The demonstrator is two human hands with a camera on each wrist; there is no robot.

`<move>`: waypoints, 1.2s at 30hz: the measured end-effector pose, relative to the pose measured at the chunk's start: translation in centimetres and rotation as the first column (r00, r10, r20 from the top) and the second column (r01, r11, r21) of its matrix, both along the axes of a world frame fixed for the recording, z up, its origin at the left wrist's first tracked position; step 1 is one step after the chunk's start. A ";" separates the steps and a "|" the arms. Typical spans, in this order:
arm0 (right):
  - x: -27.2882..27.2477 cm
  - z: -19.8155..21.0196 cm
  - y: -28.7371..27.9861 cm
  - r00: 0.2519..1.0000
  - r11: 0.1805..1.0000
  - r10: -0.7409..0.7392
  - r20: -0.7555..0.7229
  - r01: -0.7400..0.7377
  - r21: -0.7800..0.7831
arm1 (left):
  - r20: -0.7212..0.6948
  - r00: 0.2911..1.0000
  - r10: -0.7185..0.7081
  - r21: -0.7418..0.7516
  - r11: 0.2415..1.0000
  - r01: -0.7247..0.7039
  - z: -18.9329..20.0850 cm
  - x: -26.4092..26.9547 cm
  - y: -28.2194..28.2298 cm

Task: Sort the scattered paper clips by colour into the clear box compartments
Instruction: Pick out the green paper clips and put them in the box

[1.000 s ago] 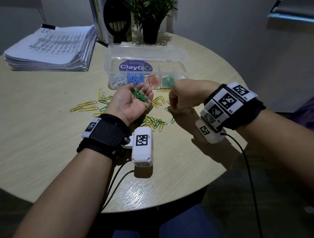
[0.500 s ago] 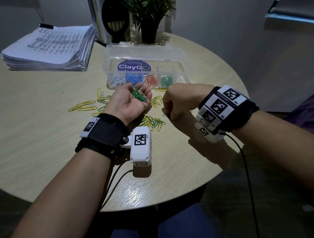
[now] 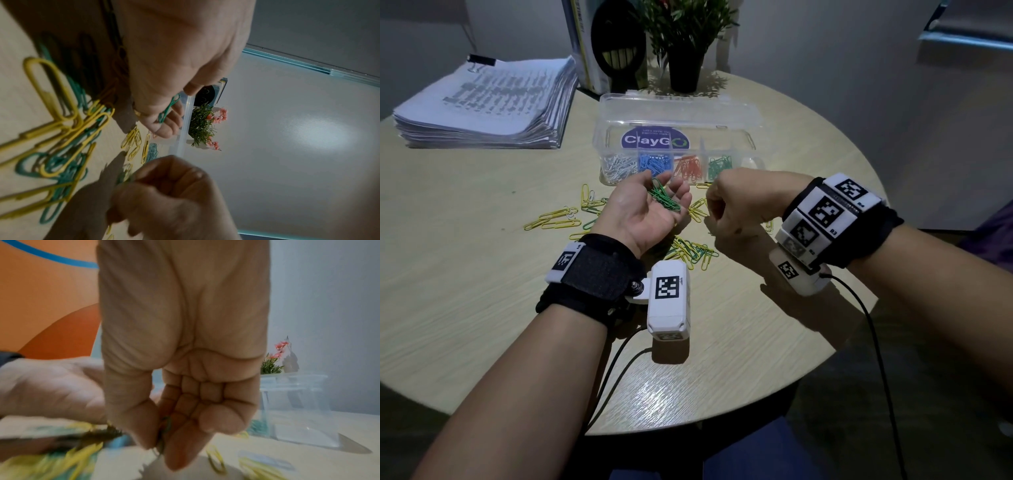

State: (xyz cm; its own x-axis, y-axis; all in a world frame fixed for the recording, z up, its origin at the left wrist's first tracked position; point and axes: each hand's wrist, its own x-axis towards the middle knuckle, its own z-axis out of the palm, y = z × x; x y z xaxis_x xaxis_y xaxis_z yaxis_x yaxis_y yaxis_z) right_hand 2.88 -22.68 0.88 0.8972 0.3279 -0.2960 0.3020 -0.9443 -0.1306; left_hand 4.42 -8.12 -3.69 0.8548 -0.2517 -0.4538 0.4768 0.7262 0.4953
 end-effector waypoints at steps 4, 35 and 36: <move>1.0 1.3 1.1 0.994 0.950 -0.072 0.080 0.044 0.308 | 0.006 0.999 -0.045 -0.033 0.998 0.045 0.0 -0.1 -0.1; 1.3 -0.5 0.5 0.999 0.999 -0.042 -0.026 0.041 -0.027 | -0.007 0.999 0.035 -0.048 0.998 -0.035 -0.1 0.7 0.8; 1.2 -0.4 0.4 0.998 0.998 -0.061 -0.033 0.061 0.011 | -0.007 0.999 0.035 -0.048 0.998 -0.036 -0.2 0.7 0.8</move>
